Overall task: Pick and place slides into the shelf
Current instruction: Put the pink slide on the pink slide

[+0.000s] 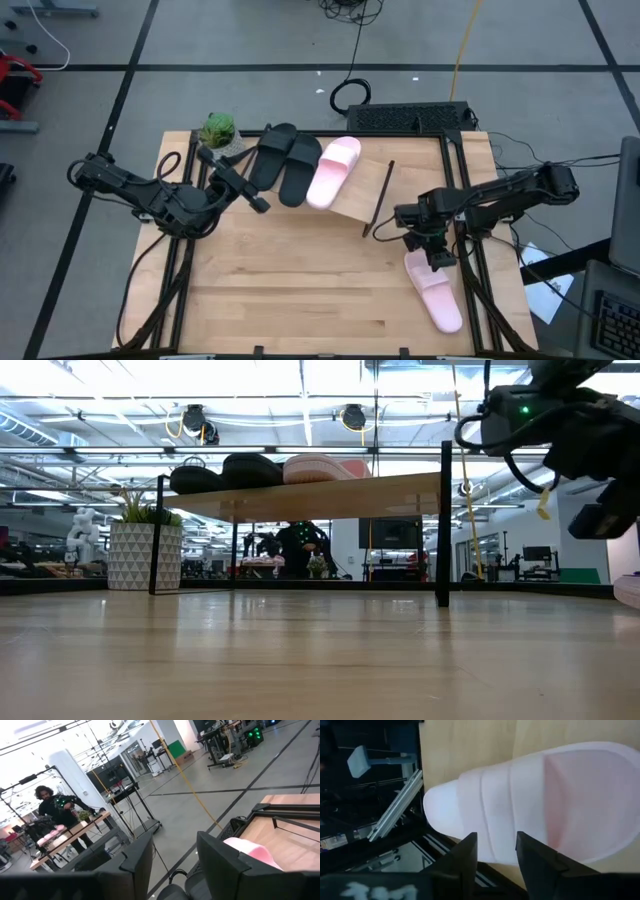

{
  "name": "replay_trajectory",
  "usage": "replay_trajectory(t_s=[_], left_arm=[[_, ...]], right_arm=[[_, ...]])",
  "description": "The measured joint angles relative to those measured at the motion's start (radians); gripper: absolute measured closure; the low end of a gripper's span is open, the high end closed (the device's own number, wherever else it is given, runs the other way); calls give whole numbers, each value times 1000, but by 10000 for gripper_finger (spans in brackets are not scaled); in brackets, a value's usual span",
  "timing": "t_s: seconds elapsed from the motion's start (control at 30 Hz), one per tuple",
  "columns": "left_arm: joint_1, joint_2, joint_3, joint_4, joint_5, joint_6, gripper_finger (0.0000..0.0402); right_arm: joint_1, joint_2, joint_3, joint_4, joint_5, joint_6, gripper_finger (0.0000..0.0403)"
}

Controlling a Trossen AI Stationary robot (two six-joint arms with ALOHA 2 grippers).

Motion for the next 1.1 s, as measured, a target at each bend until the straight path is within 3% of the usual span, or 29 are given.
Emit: replay_trajectory(t_s=[0.27,0.57,1.1], left_arm=[[0,0,0,0,-5,0,243],[0,0,0,0,-9,-1,243],[0,0,0,1,-10,-8,243]], right_arm=[[34,0,-123,145,-58,121,270],[51,0,-134,187,-86,183,269],[-57,0,-127,194,-74,200,273]])
